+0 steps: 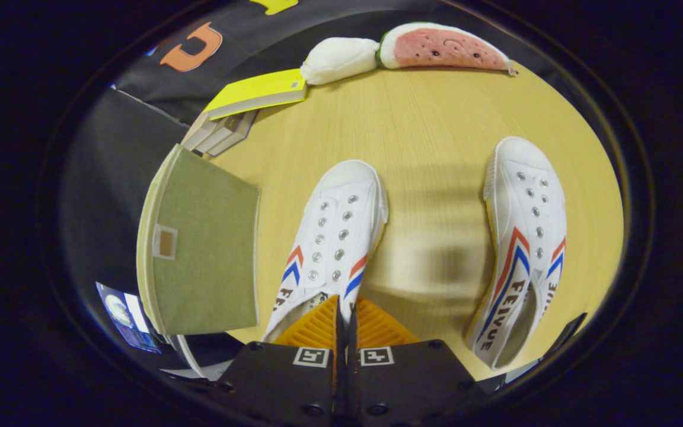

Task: Open the storage box then place both shoes into the box .Put the left shoe in first, then the right shoe, with the right side of both shoes facing outward in a uniform manner.

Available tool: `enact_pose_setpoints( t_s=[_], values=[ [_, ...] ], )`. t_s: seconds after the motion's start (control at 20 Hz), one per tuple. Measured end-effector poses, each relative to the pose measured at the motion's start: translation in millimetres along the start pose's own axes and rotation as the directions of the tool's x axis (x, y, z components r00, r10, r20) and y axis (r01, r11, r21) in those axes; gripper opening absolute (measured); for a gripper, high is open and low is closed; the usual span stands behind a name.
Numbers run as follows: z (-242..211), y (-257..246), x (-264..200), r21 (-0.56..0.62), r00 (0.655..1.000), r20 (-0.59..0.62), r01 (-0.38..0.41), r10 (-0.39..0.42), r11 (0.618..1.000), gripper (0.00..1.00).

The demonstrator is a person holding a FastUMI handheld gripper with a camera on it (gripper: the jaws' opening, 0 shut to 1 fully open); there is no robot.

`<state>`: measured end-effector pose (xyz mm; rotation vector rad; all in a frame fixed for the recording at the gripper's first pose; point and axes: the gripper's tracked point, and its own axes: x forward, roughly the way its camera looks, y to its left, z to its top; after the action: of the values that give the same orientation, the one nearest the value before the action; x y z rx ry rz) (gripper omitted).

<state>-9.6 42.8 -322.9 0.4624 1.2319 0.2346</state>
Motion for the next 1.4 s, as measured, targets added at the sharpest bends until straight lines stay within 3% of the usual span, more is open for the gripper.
enact_pose_setpoints(
  t_s=[0.4, 0.9, 1.15, 1.4],
  values=[
    [-5, 57, -40, 0.094, 0.988, 0.045, -0.150, 0.147, 0.984, 0.05],
    [29, 193, -124, -0.045, 0.947, 0.196, -0.249, 0.253, 0.967, 0.05],
    [30, 267, -104, -0.113, 0.947, 0.172, -0.255, 0.272, 0.960, 0.05],
    [11, 307, -54, -0.144, 0.970, 0.083, -0.215, 0.228, 0.966, 0.05]
  ],
)
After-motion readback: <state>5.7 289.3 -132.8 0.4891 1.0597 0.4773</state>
